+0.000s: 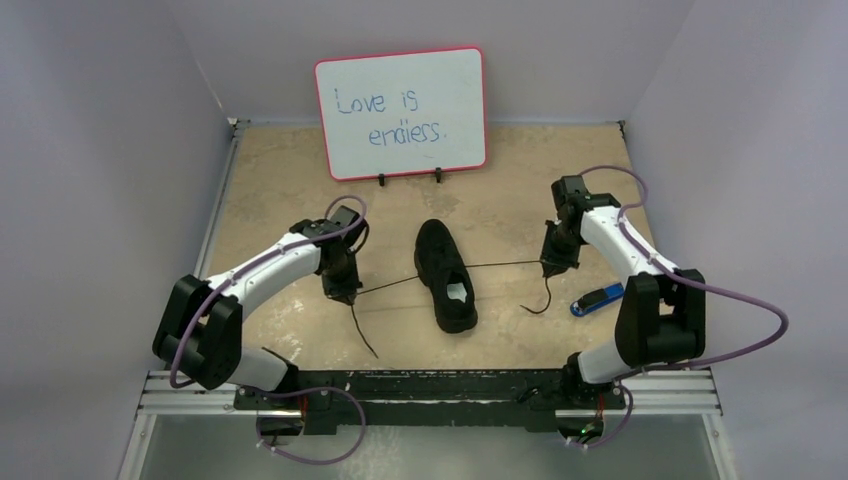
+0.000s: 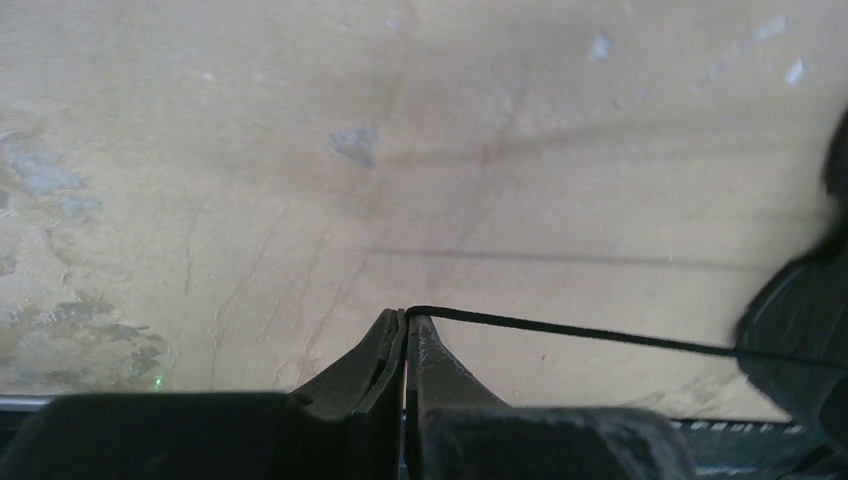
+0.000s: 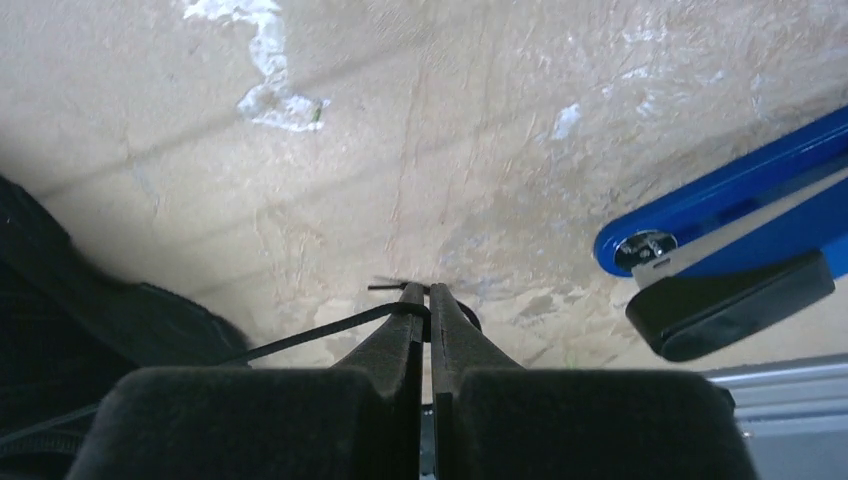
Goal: Tie the shoes
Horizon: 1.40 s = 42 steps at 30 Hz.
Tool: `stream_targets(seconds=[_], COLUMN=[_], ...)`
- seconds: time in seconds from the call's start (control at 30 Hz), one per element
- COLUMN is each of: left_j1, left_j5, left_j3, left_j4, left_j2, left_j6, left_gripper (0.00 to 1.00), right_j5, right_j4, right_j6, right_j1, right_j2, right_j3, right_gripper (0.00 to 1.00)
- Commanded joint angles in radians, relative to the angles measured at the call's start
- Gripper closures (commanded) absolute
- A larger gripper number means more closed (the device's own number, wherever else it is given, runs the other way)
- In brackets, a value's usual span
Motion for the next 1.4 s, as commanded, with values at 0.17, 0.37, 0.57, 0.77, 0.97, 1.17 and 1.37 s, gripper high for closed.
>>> stream_targets(seconds=[0.17, 0.37, 0.57, 0.77, 0.97, 1.17, 1.37], left_j1=[0.224, 0.252, 0.251, 0.246, 0.012, -0.084, -0.089], left_j5=[-0.182, -0.048, 0.033, 0.032, 0.256, 0.291, 0.301], left_j3=[-0.029, -0.029, -0.028, 0.084, 0.044, 0.009, -0.011], left_j4=[0.003, 0.070, 0.033, -0.008, 0.360, 0.631, 0.733], left_j2=[0.022, -0.016, -0.028, -0.112, -0.218, -0.141, -0.008], left_j6=[-0.074, 0.010, 0.084, 0.188, 0.541, 0.981, 1.243], left_gripper=[1.00, 1.00, 0.95, 0.49, 0.44, 0.46, 0.47], right_j5=[-0.019, -0.069, -0.197, -0.289, -0.350, -0.376, -0.381], right_j4=[0.256, 0.341, 0.294, 0.276, 0.294, 0.264, 0.231], right_j6=[-0.073, -0.159, -0.209, -0.238, -0.232, -0.257, -0.265], right_j1=[-0.101, -0.101, -0.100, -0.100, -0.100, -0.099, -0.100], right_j2=[0.087, -0.005, -0.069, -0.054, -0.069, -0.084, -0.131], right_j3=[0.003, -0.035, -0.031, -0.013, 0.010, 0.043, 0.055], right_gripper=[1.00, 1.00, 1.00, 1.00, 1.00, 1.00, 1.00])
